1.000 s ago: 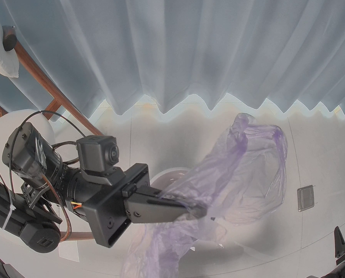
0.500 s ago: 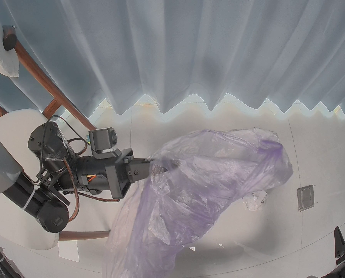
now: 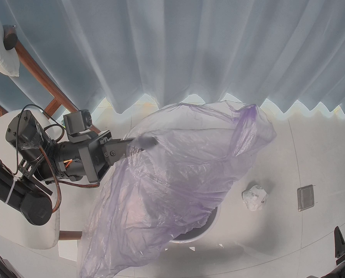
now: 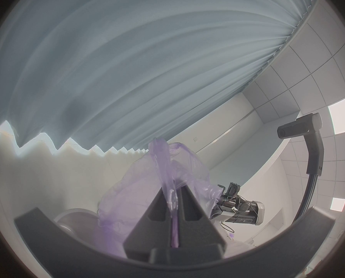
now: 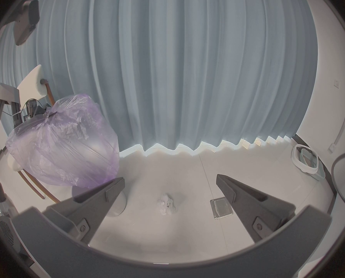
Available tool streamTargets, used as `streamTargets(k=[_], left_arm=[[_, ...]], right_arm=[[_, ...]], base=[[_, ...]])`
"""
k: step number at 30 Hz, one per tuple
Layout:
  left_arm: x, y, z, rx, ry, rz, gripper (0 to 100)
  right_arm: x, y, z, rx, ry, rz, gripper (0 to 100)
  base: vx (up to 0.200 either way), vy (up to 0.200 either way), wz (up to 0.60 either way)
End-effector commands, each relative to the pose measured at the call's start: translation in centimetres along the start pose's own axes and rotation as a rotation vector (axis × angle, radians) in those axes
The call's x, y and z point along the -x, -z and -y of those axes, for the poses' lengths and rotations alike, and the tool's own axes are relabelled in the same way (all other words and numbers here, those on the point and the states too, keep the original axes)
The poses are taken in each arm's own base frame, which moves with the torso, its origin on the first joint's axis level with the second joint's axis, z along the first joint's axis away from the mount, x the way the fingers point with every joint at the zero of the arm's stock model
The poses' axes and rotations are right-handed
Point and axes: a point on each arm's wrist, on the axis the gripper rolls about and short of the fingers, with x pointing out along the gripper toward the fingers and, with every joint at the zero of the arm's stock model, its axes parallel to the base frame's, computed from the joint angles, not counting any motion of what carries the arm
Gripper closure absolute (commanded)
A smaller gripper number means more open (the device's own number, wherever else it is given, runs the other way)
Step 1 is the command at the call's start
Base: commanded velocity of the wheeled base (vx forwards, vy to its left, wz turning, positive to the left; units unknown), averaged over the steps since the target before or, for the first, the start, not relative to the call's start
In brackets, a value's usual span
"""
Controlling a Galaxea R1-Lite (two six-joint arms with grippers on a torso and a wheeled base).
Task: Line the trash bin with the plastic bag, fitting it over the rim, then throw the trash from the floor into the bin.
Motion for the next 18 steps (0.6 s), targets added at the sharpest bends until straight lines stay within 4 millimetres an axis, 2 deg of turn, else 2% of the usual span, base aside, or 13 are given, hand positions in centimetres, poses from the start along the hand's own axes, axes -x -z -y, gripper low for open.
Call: streamTargets(k=[1, 8, 18], left_arm=[[0.2, -0.6, 0.6, -0.021, 0.004, 0.011, 100], [0.8, -1.7, 2.4, 0.013, 0.015, 0.033, 100], [1.4, -1.8, 2.9, 0.025, 0.007, 0.036, 100]], right_arm=[[0.0, 0.5, 0.0, 0.000, 0.000, -0.001, 0], [0.0, 0.5, 0.0, 0.000, 0.000, -0.001, 0], [0.0, 0.5, 0.0, 0.000, 0.000, -0.001, 0]], base=[[0.000, 0.000, 0.00], [0.000, 0.000, 0.00], [0.000, 0.000, 0.00]])
